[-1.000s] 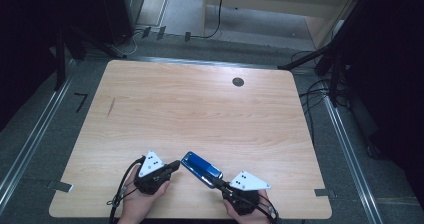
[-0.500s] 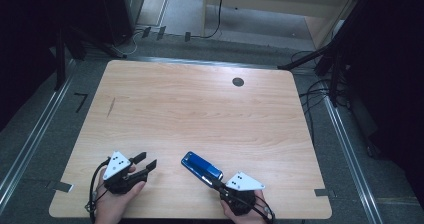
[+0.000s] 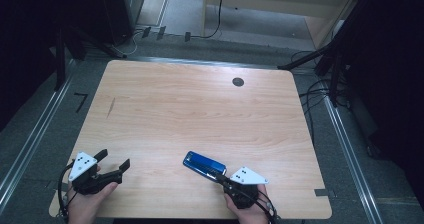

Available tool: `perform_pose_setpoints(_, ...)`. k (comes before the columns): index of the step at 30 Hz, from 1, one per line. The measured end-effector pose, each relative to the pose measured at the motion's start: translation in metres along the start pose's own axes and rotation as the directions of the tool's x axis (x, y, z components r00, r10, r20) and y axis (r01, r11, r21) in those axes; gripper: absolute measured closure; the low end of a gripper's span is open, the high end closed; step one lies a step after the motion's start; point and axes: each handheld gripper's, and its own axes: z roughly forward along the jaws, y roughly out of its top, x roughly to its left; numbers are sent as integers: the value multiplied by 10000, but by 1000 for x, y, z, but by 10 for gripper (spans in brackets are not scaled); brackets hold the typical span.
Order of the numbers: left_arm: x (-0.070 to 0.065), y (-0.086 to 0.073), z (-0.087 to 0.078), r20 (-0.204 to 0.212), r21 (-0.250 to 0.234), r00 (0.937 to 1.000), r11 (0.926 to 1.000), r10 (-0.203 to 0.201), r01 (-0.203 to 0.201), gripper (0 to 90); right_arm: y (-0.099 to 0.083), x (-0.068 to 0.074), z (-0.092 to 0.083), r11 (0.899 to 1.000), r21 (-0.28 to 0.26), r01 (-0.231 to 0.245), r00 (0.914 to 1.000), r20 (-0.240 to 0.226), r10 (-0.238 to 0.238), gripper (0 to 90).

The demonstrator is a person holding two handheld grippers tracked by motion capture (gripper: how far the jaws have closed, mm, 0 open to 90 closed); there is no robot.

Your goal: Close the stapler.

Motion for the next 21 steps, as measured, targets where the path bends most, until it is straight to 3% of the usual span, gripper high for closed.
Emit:
perform_pose_setpoints(4, 5, -2, 0, 40, 59, 9998, 9998, 205, -205, 81, 2, -7, 1, 10000, -28, -52, 9999, 102, 53, 900)
perform_pose_setpoints(11, 8, -5, 1, 247, 35, 9997, 10000, 39, -39, 81, 6, -20, 4, 9998, -110, -153, 9995, 290, 156, 900)
perform_pose_setpoints(15, 7, -6, 1, -67, 136, 9999, 9998, 152, -151, 78, 8, -26, 5, 9998, -114, -180, 9993, 333, 184, 900)
perform_pose_setpoints(21, 7, -8, 1, -214, 176, 9997, 9998, 116, -112, 78, 11, -33, 10, 9994, -161, -322, 9987, 388, 328, 900)
